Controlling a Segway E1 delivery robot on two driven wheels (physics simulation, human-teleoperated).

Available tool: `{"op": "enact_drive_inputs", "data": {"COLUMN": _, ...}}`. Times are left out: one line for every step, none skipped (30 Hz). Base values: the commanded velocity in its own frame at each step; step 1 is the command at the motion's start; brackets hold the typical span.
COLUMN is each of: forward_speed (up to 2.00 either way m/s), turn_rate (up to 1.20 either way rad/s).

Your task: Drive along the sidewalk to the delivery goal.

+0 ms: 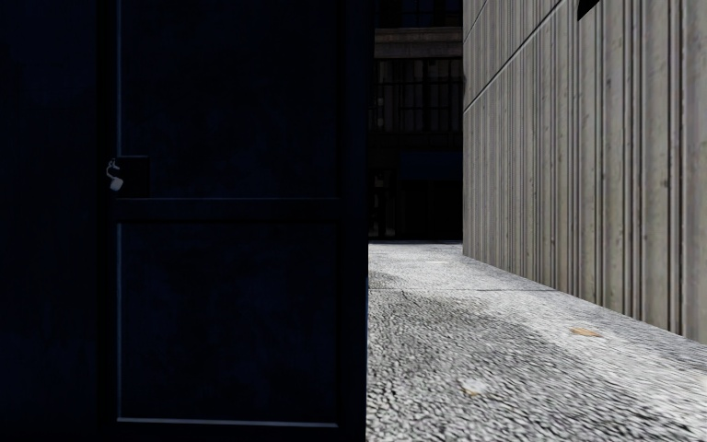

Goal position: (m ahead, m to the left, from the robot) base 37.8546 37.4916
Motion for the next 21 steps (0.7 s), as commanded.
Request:
{"op": "enact_drive_inputs", "data": {"forward_speed": 0.00, "turn_rate": 0.00}}
{"op": "enact_drive_inputs", "data": {"forward_speed": 0.00, "turn_rate": 0.00}}
{"op": "enact_drive_inputs", "data": {"forward_speed": 0.00, "turn_rate": 0.00}}
{"op": "enact_drive_inputs", "data": {"forward_speed": 0.00, "turn_rate": 0.00}}
{"op": "enact_drive_inputs", "data": {"forward_speed": 0.00, "turn_rate": 0.00}}
{"op": "enact_drive_inputs", "data": {"forward_speed": 0.00, "turn_rate": 0.00}}
{"op": "enact_drive_inputs", "data": {"forward_speed": 0.00, "turn_rate": 0.00}}
{"op": "enact_drive_inputs", "data": {"forward_speed": 0.00, "turn_rate": 0.00}}
{"op": "enact_drive_inputs", "data": {"forward_speed": 0.00, "turn_rate": 0.00}}
{"op": "enact_drive_inputs", "data": {"forward_speed": 0.00, "turn_rate": 0.00}}
{"op": "enact_drive_inputs", "data": {"forward_speed": 0.00, "turn_rate": 0.00}}
{"op": "enact_drive_inputs", "data": {"forward_speed": 0.00, "turn_rate": 0.00}}
{"op": "enact_drive_inputs", "data": {"forward_speed": 0.00, "turn_rate": 0.00}}
{"op": "enact_drive_inputs", "data": {"forward_speed": 0.00, "turn_rate": 0.00}}
{"op": "enact_drive_inputs", "data": {"forward_speed": 0.00, "turn_rate": 0.00}}
{"op": "enact_drive_inputs", "data": {"forward_speed": 0.00, "turn_rate": 0.00}}
{"op": "enact_drive_inputs", "data": {"forward_speed": 0.00, "turn_rate": 0.00}}
{"op": "enact_drive_inputs", "data": {"forward_speed": 0.00, "turn_rate": 0.00}}
{"op": "enact_drive_inputs", "data": {"forward_speed": 0.00, "turn_rate": 0.00}}
{"op": "enact_drive_inputs", "data": {"forward_speed": 0.00, "turn_rate": 0.00}}
{"op": "enact_drive_inputs", "data": {"forward_speed": 0.00, "turn_rate": 0.00}}
